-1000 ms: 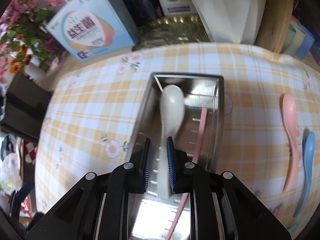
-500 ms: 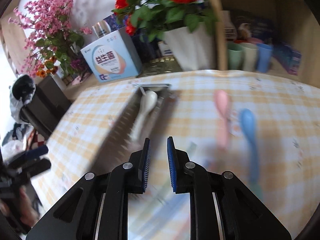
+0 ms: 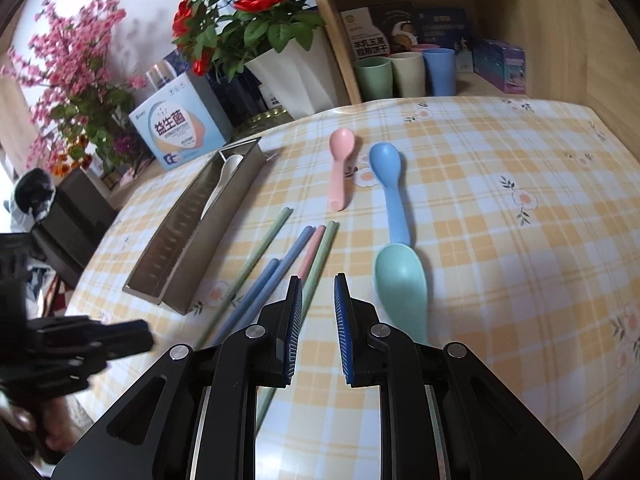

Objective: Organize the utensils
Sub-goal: 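Lower the left gripper onto the green chopstick and close on it, then grasp the teal spoon with the right gripper while the left gripper holds the green chopstick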

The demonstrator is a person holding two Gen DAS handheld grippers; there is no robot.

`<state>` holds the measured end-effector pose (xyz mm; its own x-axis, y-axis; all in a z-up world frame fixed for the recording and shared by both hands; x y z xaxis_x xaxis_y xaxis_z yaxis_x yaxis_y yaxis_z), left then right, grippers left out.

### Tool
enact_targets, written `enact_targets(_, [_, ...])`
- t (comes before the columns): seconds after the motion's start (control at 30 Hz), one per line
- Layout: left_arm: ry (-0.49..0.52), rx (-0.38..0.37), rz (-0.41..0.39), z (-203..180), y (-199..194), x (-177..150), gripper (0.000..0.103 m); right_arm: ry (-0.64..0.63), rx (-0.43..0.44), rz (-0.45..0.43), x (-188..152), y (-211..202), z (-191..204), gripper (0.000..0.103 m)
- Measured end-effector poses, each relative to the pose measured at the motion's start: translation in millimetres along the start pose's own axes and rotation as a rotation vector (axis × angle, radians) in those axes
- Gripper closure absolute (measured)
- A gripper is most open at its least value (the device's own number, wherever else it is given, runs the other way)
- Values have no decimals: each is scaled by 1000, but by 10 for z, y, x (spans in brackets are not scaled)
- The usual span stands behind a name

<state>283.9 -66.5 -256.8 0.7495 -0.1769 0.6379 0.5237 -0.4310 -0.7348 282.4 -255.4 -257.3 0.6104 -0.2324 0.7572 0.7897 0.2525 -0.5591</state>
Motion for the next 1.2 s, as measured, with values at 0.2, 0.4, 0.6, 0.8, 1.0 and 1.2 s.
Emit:
enact_targets(0.2, [-12,32,35,0,250,16,92,17,23,-9,-16,-52,-66,86])
enact_targets(0.4, [23,90,67,38,442,13,92,54,31,-32,0,-110,-144,86])
enact_targets(0.6, [42,124,69,62,525,56,96,80,22,-20,-36,-100,-212,86])
enact_targets(0.8, [32,132,80,56,461,-16,98,87,12,-20,-28,-101,-248,86])
enact_targets(1.0, [-8,113,142,74,252,-247,98,109,1,-5,-65,-72,-297,86])
enact_targets(1.2, [-66,95,170,149,134,-370,98,125,8,-2,-66,-42,-313,86])
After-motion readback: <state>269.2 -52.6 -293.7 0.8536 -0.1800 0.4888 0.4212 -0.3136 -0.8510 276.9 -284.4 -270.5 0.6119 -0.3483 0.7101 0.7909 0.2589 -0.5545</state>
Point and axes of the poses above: each gripper's, at about its wrist camera, not at the fingertips, and y roughly the way its jaws point, z to its left, x to its top, the point moved 4 cm from there along y, roughly the way its jaws point, and after that the axes turned 9 degrees about -z, right-handed, at the moved point
